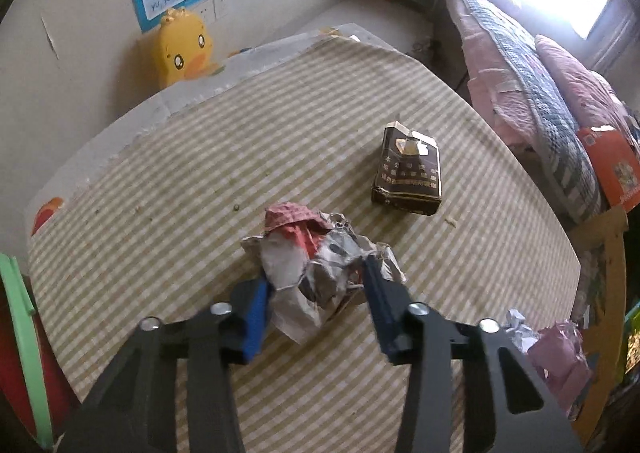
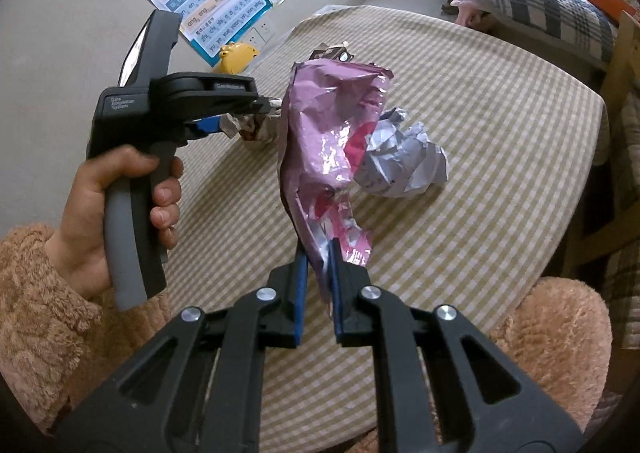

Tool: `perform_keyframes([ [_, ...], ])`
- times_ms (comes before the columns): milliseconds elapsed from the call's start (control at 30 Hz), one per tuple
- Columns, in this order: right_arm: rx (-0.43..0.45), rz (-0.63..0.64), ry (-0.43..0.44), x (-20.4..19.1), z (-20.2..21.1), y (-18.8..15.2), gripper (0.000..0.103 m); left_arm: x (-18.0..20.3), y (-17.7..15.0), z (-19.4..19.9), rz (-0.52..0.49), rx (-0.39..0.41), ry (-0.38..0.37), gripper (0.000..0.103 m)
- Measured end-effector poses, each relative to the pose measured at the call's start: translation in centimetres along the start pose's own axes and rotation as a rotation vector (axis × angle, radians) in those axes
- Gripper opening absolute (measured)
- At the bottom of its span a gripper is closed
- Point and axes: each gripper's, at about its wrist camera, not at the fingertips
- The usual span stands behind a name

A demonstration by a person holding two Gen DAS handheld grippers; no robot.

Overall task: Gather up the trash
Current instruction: 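Carry the pink wrapper and crumpled paper over the bucket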

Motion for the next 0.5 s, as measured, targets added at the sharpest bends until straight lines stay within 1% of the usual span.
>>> perform_keyframes([
  [33,0.000,0.000,-0.002,0.0,0.0,0.0,0.011,0.0,-0.1,0.2,-0.015,0.005,0.006,0.027],
  [67,-0.001,0.000,-0.004,0.0,-0.1,0.0,0.011,0.0,-0.5,0.5,-0.039,0.013,0.025,0.016],
  [100,-0.002,0.001,-0.004,0.0,-0.1,0.0,0.011,-0.1,-0.9,0.8,-0.049,0.021,0.032,0.016],
  [267,0.019,0.037,-0.019,-1.3,0.2,0.7,0.011,-2.0,-3.4,3.7,-0.041,0.077,0.020,0.016],
  [500,0.078,0.103,-0.021,-3.9,1.6,2.5,0.011,-5.6,-7.6,9.2,0.037,0.160,-0.025,0.016],
])
Point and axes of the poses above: each gripper's, at about its wrist camera, not at the fingertips, and z roughly against the way its jaws point, x to its right, y to its top, and after that the axes turned 5 degrees about -x, right-handed
